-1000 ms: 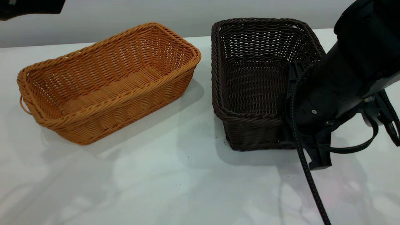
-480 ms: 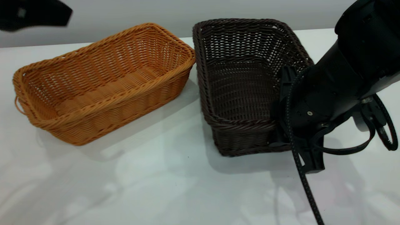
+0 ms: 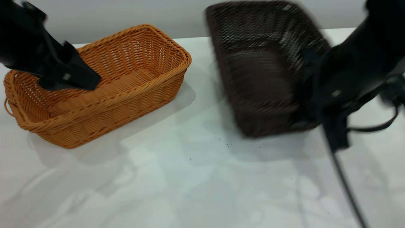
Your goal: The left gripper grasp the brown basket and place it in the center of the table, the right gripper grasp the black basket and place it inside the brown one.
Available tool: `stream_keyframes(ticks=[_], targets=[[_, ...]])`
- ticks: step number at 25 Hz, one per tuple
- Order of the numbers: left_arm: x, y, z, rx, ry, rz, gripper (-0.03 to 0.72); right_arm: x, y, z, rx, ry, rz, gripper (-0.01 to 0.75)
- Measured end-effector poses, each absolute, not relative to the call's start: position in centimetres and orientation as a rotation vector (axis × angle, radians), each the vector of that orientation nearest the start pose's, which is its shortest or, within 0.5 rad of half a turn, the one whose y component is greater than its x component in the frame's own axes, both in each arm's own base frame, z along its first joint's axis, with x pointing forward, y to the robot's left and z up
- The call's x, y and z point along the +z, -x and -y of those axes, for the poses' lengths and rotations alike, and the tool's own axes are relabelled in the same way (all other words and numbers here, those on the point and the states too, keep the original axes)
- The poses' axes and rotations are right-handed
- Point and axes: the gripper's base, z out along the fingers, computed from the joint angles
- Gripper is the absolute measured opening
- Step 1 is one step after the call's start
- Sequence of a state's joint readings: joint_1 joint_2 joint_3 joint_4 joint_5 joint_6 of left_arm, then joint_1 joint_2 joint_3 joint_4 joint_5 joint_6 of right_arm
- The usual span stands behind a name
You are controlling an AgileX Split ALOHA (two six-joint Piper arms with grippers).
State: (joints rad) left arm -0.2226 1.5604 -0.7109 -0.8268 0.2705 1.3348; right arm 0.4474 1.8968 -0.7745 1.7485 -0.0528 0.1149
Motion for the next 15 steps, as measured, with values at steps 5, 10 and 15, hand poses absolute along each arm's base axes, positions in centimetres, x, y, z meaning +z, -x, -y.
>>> stream_keyframes(ticks=[5, 10, 15], targets=[[16.3, -28.9, 8.3, -0.108, -1.051, -2.311, 0.501, 11.3, -30.1, -11.0, 0.674, -1.714, -2.124, 0.12], [15.1, -30.5, 8.8, -0.123, -1.111, -2.333, 0.488, 12.4, -30.4, -10.3, 0.661, -1.56, -2.168, 0.12], [13.5, -32.2, 9.4, -0.166, -1.135, -2.369, 0.487, 12.6, -30.4, -10.4, 0.651, -1.457, -2.221, 0.12]])
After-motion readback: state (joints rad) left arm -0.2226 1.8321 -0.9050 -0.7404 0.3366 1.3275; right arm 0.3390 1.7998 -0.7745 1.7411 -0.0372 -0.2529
